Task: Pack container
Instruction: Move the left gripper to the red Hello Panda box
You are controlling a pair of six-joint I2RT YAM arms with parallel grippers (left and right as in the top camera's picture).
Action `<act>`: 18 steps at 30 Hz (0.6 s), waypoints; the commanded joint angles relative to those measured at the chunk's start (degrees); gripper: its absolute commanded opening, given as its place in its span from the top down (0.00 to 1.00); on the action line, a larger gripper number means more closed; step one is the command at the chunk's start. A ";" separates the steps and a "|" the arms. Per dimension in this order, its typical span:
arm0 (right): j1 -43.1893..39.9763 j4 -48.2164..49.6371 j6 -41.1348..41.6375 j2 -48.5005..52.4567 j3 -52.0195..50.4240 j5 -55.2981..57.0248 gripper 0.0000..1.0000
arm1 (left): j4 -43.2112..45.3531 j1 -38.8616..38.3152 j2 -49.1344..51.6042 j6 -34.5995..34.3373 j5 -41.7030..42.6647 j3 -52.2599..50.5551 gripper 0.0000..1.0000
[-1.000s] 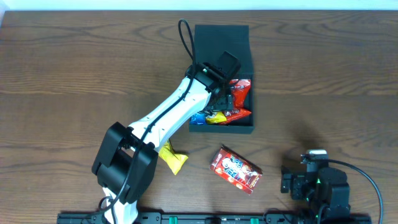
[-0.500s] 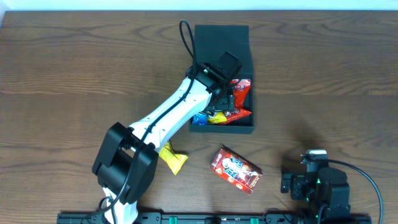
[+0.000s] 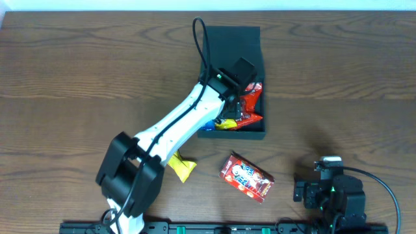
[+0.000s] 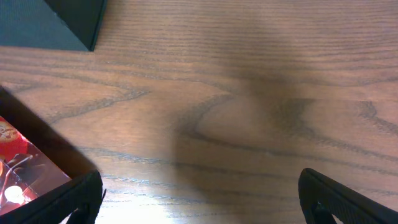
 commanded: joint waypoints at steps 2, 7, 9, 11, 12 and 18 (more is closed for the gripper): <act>-0.50 -0.20 -0.66 -0.42 -0.24 -0.13 0.01 | -2.67 -2.97 -7.34 0.04 -4.04 1.90 0.04; -0.52 -0.20 -0.66 -0.42 -0.24 -0.13 0.01 | -11.96 -8.50 -11.13 -13.86 -6.12 1.88 0.05; -0.50 -0.20 -0.66 -0.42 -0.24 -0.13 0.01 | -15.08 -11.10 -11.67 -19.17 -5.44 1.86 0.04; -0.50 -0.20 -0.66 -0.42 -0.24 -0.13 0.01 | -15.67 -14.10 -11.74 -22.14 -3.19 1.73 0.05; -0.50 -0.20 -0.66 -0.42 -0.24 -0.13 0.01 | -15.19 -15.52 -11.74 -22.75 -1.40 1.55 0.04; -0.52 -0.20 -0.66 -0.42 -0.24 -0.13 0.01 | -5.03 -23.15 -11.74 -23.21 7.89 -2.27 0.04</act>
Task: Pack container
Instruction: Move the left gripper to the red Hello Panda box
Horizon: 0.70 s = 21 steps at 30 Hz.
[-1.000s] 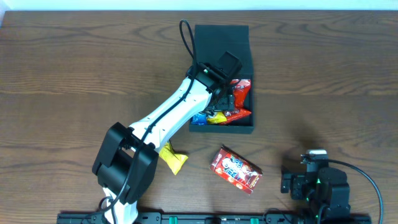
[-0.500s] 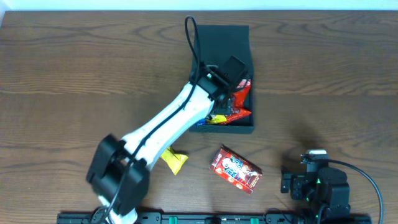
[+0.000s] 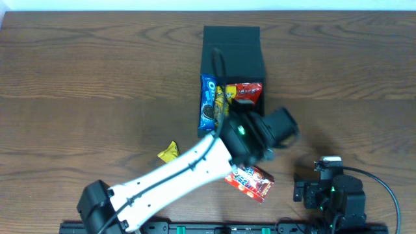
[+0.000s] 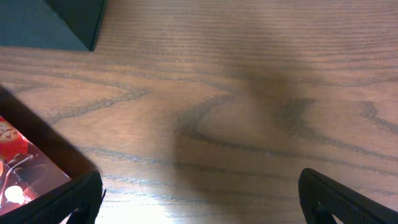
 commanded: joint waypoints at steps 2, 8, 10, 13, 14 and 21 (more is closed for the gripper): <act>-0.50 -0.22 -0.68 -0.42 -0.24 -0.11 0.01 | 6.27 -3.48 0.20 -6.14 7.65 -4.70 0.05; -0.50 -0.22 -0.68 -0.42 -0.24 -0.09 0.01 | 11.08 -4.02 0.20 -28.65 11.65 -12.74 0.05; -0.50 -0.22 -0.68 -0.42 -0.24 -0.11 0.01 | 11.26 -4.02 0.20 -36.46 11.04 -14.69 0.05; -0.52 -0.22 -0.68 -0.42 -0.24 -0.11 0.01 | 11.39 -4.02 0.20 -45.51 11.04 -15.89 0.05; -0.50 -0.22 -0.66 -0.42 -0.24 -0.09 0.01 | 11.41 -4.02 0.20 -48.33 11.56 -15.96 0.05; -0.50 -0.22 -0.68 -0.42 -0.24 -0.11 0.01 | 15.85 -2.89 1.09 -51.52 10.95 -15.98 0.05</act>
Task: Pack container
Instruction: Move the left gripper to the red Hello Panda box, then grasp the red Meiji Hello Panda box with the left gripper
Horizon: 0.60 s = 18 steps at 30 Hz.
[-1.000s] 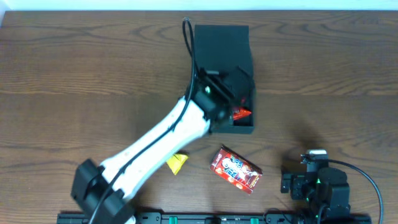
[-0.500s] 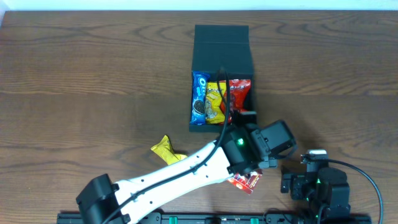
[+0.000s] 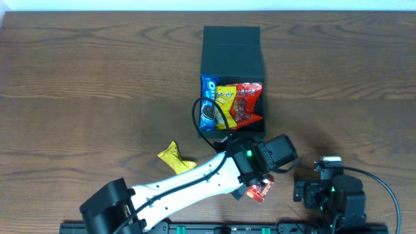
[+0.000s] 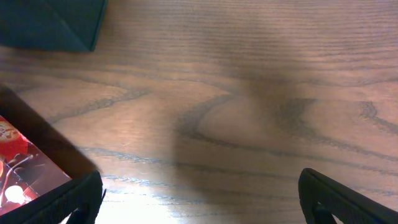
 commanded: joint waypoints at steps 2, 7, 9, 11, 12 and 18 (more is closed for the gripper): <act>-0.50 -0.20 -0.66 -0.42 -0.24 -0.07 0.01 | 1.18 1.75 2.08 -4.15 -0.46 -0.11 0.05; -0.52 -0.20 -0.66 -0.42 -0.24 -0.07 0.01 | 1.22 3.06 4.31 -3.56 0.09 -1.01 0.05; -0.50 -0.20 -0.66 -0.42 -0.24 -0.04 0.01 | 1.38 3.78 5.77 -3.23 0.13 -1.55 0.04; -0.52 -0.20 -0.63 -0.42 -0.24 -0.07 0.01 | 3.19 4.26 7.26 -0.46 0.42 -2.36 0.04; -0.50 -0.20 -0.66 -0.42 -0.24 -0.07 0.01 | 4.31 4.35 8.00 0.44 1.05 -2.93 0.05; -0.50 -0.20 -0.66 -0.42 -0.24 -0.07 0.01 | 8.59 4.42 9.92 0.48 3.37 -6.08 0.04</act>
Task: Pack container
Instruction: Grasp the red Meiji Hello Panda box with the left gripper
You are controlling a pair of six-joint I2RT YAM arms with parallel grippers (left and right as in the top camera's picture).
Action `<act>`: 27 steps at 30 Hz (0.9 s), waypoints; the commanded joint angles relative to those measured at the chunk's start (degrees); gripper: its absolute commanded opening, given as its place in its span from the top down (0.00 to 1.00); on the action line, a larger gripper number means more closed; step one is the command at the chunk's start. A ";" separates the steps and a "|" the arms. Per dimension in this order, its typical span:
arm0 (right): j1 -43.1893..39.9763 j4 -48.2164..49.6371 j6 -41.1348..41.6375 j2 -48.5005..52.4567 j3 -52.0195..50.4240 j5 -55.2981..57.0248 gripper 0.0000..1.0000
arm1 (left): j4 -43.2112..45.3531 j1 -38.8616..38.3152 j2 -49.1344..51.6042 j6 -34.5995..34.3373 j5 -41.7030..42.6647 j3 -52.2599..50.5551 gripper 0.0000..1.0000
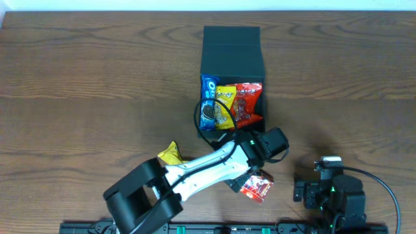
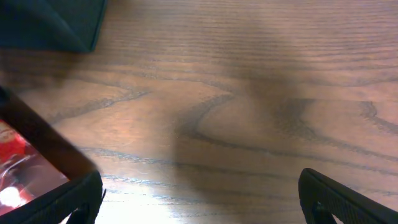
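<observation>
The black container lies at the table's middle back, its open front part holding a blue cookie pack, a yellow pack and a red pack. A red snack packet lies on the table in front of it and shows blurred at the left edge of the right wrist view. My left gripper hangs over that packet's upper end, its fingers hidden under the wrist. My right gripper rests open over bare wood at the front right.
A yellow wrapped snack lies on the table left of the left arm. The right arm's body sits parked at the front right edge. A corner of the black container shows at the top left of the right wrist view.
My left arm's head has shifted a little up and left above the red snack packet. The packet now looks blurred in the right wrist view. The right gripper has not moved.
My left gripper was first down inside the container among the packs. Then it was out over the table in front of the container, with three packs left standing inside. After that it hung over the red snack packet, where it still is.
</observation>
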 commanded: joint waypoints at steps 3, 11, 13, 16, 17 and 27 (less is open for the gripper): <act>-0.50 -0.22 -0.68 -0.42 -0.24 -0.04 0.01 | 3.06 0.17 0.76 0.74 1.79 -3.37 0.04; -0.50 -0.22 -0.68 -0.42 -0.24 -0.07 0.01 | 3.65 -0.02 0.70 0.22 5.25 -3.72 0.01; -0.50 -0.22 -0.68 -0.42 -0.24 -0.07 0.01 | 3.69 -0.28 0.70 -0.59 5.18 -3.72 0.01; -0.52 -0.22 -0.68 -0.42 -0.24 -0.07 0.01 | 3.87 -0.70 0.87 -1.18 4.28 -3.74 0.01; -0.52 -0.22 -0.68 -0.42 -0.24 -0.07 0.01 | 3.87 -0.87 1.03 -1.18 4.11 -3.74 0.00; -0.50 -0.22 -0.68 -0.42 -0.24 -0.04 0.01 | 4.70 -2.19 2.25 -2.32 2.40 -3.74 0.08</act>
